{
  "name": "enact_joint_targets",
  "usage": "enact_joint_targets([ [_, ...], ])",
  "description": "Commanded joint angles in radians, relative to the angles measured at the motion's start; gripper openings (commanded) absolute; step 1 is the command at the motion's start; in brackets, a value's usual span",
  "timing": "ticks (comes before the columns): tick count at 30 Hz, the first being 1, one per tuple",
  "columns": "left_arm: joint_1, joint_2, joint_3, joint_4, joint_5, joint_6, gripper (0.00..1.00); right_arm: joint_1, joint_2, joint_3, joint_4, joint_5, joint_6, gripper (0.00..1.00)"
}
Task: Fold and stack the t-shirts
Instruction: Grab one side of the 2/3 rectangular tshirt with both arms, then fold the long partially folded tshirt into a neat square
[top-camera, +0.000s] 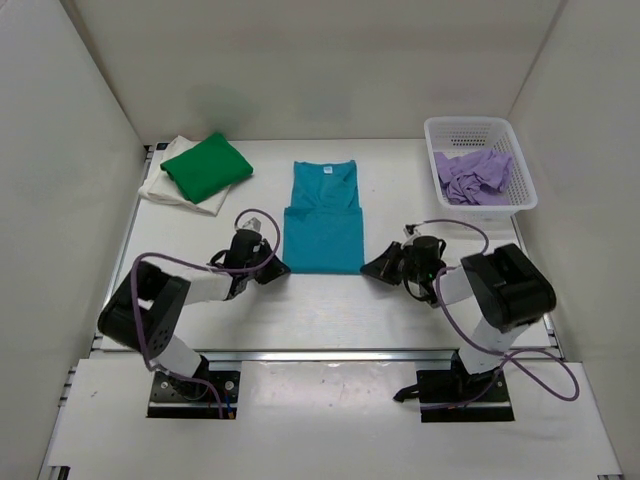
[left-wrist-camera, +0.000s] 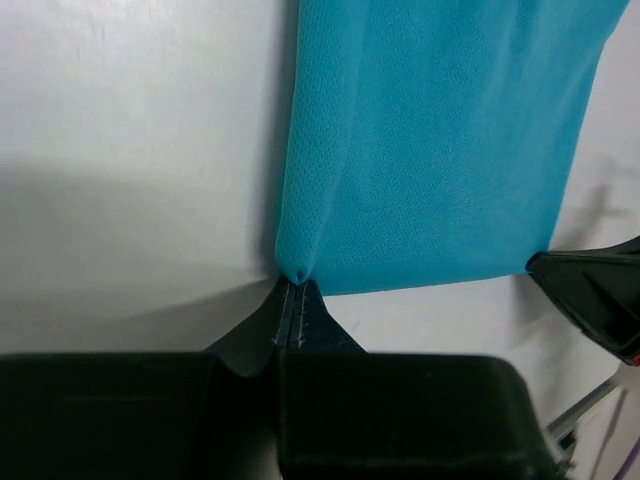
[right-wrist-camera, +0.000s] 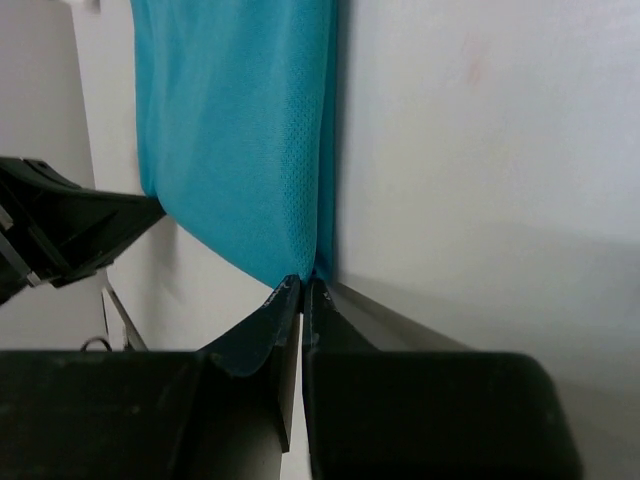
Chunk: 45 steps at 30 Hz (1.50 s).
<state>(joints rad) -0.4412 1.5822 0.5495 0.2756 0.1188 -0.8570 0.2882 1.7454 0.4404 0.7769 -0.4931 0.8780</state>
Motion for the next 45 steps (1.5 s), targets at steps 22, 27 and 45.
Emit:
enact_joint_targets([
  [22,-0.002,-0.443,0.237,-0.633,-0.047,0.21,0.0,0.143,-0.514,0.285,-0.835,0.199,-0.329,0.0],
  [27,-0.022,-0.228,0.438,-0.578,-0.1,0.21,0.0,0.057,-0.302,0.516,-0.834,0.16,-0.366,0.0],
  [45,0.102,0.331,0.893,-0.42,-0.124,0.156,0.0,-0.063,0.471,1.409,-0.959,0.039,-0.413,0.01],
])
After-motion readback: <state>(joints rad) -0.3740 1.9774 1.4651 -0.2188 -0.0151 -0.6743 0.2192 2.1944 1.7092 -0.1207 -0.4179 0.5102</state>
